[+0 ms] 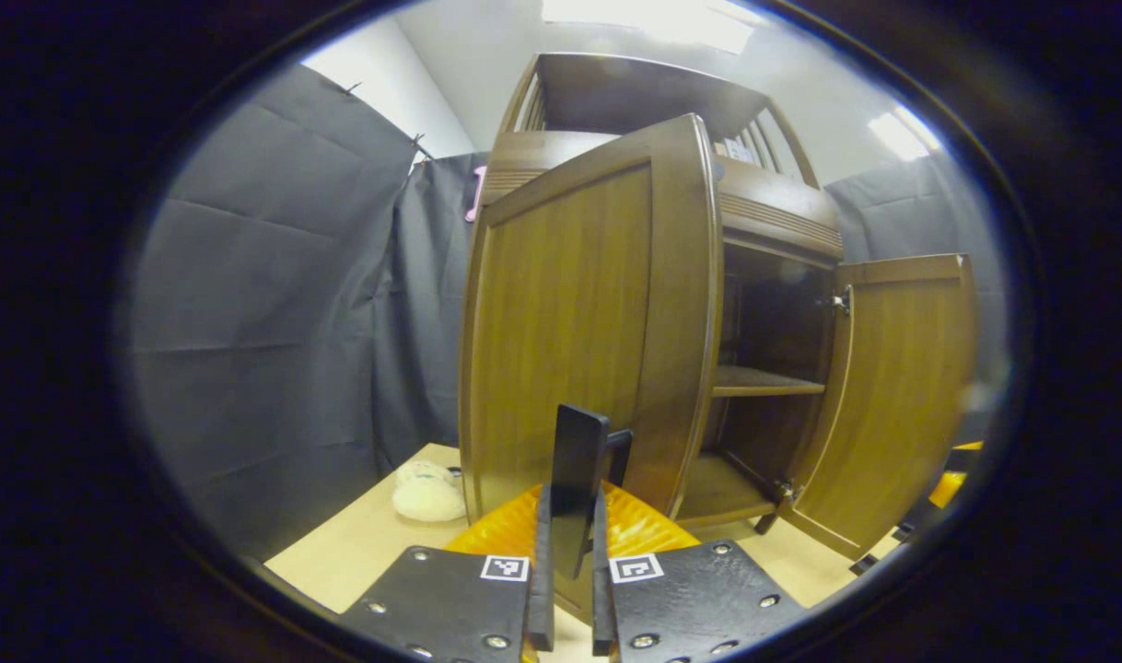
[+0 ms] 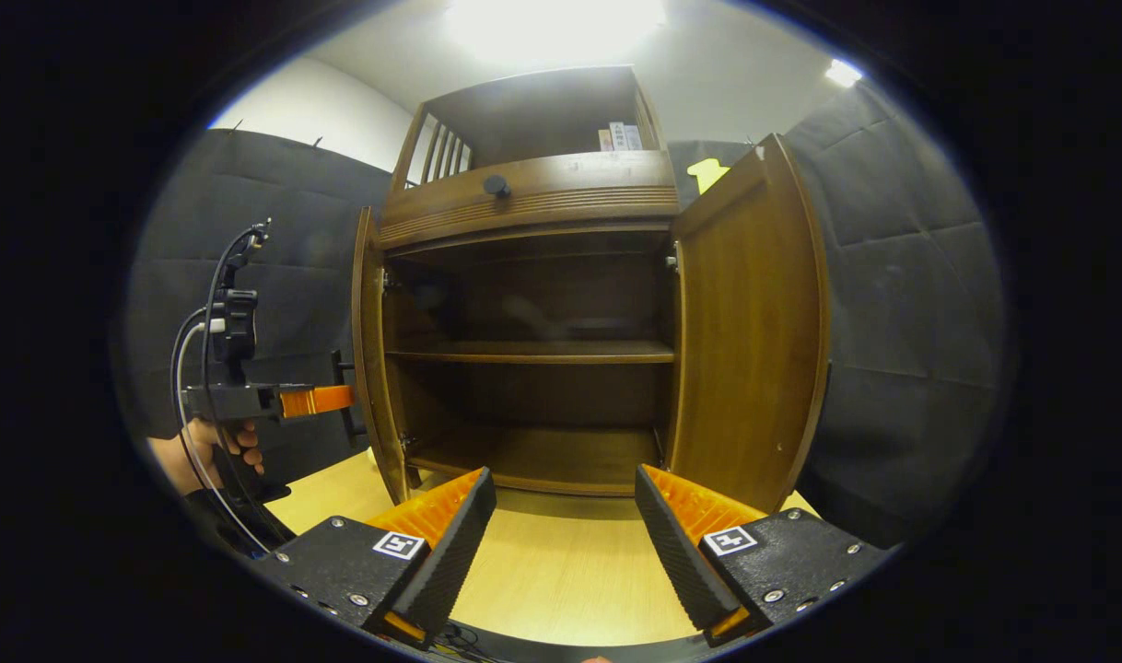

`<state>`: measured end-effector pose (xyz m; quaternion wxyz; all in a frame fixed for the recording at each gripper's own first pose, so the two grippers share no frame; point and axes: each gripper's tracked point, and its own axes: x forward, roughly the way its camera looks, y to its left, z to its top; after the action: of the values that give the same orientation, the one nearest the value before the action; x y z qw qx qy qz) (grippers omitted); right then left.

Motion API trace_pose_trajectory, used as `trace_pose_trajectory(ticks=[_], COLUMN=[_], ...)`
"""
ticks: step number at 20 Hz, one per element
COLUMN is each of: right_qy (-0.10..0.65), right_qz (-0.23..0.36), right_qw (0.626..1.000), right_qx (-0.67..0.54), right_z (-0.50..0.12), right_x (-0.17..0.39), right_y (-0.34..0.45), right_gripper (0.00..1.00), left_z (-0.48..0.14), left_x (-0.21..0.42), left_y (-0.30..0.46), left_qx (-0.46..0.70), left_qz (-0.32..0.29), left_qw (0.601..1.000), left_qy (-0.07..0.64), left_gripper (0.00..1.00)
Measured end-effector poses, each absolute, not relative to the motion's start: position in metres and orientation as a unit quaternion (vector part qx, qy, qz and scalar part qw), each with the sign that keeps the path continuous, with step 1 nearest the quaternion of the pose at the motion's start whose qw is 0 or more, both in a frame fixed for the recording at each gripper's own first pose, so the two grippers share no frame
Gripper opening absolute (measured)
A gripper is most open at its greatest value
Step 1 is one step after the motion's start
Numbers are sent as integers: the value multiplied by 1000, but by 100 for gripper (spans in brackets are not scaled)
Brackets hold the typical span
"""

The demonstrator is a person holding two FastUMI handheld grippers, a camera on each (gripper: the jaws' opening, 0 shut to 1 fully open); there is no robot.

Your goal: Open the right door of the double-door shoe cabinet with the right hand, and open the left door with the left hand.

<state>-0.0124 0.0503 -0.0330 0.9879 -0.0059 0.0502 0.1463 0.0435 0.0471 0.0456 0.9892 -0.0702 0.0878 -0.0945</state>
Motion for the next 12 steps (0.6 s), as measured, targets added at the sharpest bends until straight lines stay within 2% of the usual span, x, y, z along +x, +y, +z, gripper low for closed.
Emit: trace_pose_trajectory(ticks=[10,12], right_qy=[52,51], right_qz=[166,168], right_qw=[985,984], right_qx=[-10,-10], right_z=[-36,-36], right_x=[-14,-14], right_y=[74,79], right_gripper=[94,96], left_z=[41,40], left_x=[25,23], left_y=[89,99], left_qx=[-53,-50], left_qz=[-74,-66], left_qw=[992,993], left_qy=[83,82], left_gripper=[10,12])
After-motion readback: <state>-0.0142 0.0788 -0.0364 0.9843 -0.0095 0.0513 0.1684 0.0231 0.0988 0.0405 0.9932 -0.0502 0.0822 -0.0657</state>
